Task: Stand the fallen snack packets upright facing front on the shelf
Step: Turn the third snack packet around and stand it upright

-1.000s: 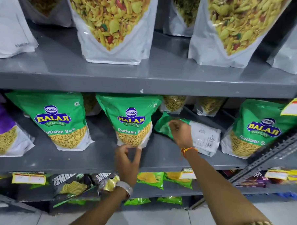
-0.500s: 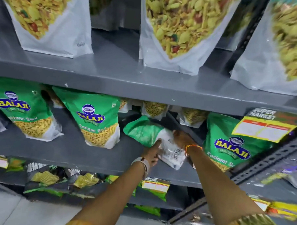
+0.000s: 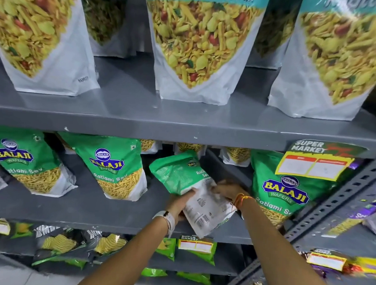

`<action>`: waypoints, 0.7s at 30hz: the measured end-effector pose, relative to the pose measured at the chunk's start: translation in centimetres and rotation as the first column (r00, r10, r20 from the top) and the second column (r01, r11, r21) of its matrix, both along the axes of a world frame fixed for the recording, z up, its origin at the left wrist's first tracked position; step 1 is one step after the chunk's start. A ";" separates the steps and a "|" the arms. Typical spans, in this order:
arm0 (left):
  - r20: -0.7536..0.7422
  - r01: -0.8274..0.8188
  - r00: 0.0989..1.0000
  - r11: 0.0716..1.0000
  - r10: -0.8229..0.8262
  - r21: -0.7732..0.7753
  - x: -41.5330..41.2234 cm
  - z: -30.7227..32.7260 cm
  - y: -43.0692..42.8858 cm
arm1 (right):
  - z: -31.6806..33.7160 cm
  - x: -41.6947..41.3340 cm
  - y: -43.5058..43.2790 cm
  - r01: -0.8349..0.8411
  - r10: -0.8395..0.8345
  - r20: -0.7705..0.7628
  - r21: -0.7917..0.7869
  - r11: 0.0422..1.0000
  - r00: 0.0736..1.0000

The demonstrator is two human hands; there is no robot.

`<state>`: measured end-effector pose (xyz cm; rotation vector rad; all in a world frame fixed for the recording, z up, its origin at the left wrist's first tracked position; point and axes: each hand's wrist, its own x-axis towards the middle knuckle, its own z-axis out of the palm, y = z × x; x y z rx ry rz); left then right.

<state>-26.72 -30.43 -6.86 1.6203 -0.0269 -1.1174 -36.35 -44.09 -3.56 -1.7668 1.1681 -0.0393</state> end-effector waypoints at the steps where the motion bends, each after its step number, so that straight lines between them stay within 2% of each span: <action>1: 0.013 -0.021 1.000 1.000 0.022 -0.020 0.3 0.0 0.0 | -0.3 -0.2 0.1 0.058 -0.061 0.088 0.030 0.998 0.994; 4: 0.070 -0.031 0.997 0.989 0.042 -0.145 1.3 1.2 0.1 | -0.4 -0.4 0.8 0.228 -0.269 0.313 0.160 0.960 0.911; 8: 0.243 0.101 0.970 0.942 -0.021 -0.320 3.3 3.3 -0.1 | -0.6 -0.1 1.9 0.275 -0.335 0.476 0.194 0.942 0.813; 13: 0.396 0.269 0.911 0.894 -0.115 -0.357 5.2 3.9 0.1 | -2.0 0.0 3.1 0.321 -0.298 0.554 0.057 0.945 0.778; 16: 0.465 0.368 0.866 0.862 -0.183 -0.347 5.5 3.5 0.5 | -3.0 -0.1 4.1 0.371 -0.325 0.563 0.036 0.928 0.760; 21: 0.445 0.439 0.856 0.825 -0.264 -0.355 6.2 3.2 0.8 | -3.0 -0.3 5.6 0.407 -0.321 0.538 -0.046 0.912 0.780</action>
